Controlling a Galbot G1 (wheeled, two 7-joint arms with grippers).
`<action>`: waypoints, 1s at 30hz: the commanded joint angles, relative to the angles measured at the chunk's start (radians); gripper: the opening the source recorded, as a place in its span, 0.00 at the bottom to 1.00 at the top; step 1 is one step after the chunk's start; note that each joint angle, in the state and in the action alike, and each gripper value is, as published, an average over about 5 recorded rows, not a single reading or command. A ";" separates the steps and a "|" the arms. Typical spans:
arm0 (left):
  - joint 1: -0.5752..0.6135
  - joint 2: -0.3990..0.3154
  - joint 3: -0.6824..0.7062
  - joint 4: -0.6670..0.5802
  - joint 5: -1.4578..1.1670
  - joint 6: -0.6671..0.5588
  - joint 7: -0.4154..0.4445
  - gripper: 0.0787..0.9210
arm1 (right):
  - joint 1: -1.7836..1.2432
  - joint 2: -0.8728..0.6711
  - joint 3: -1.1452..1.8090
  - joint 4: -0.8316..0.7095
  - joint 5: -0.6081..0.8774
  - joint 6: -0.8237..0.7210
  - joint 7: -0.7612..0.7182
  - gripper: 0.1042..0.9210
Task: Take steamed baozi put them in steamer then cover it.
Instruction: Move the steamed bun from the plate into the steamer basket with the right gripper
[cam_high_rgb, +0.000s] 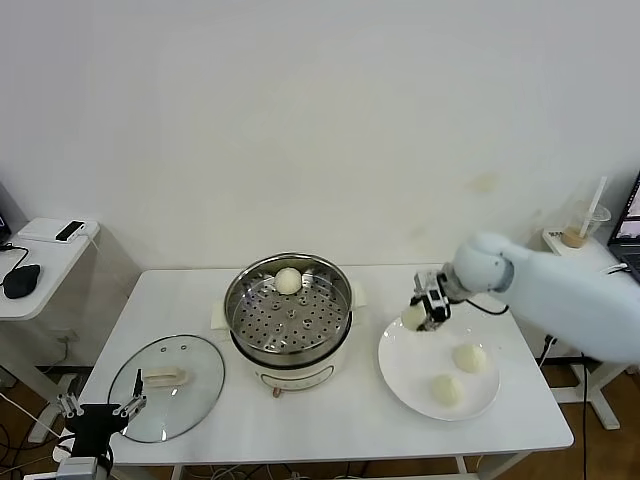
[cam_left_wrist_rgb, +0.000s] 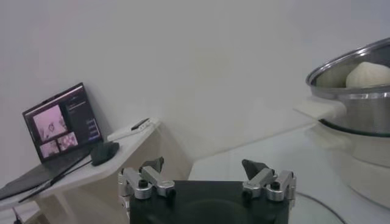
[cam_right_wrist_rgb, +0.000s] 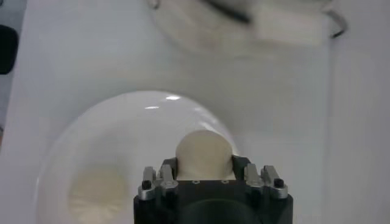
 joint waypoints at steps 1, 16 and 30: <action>-0.009 0.003 0.001 -0.001 -0.001 0.003 0.001 0.88 | 0.294 0.104 -0.115 0.023 0.200 -0.041 0.032 0.57; -0.010 0.032 -0.027 0.004 -0.003 0.005 0.003 0.88 | 0.139 0.575 -0.072 -0.201 0.310 -0.150 0.140 0.58; -0.007 0.011 -0.046 0.005 -0.001 -0.001 0.001 0.88 | -0.007 0.765 -0.056 -0.423 0.274 -0.169 0.161 0.58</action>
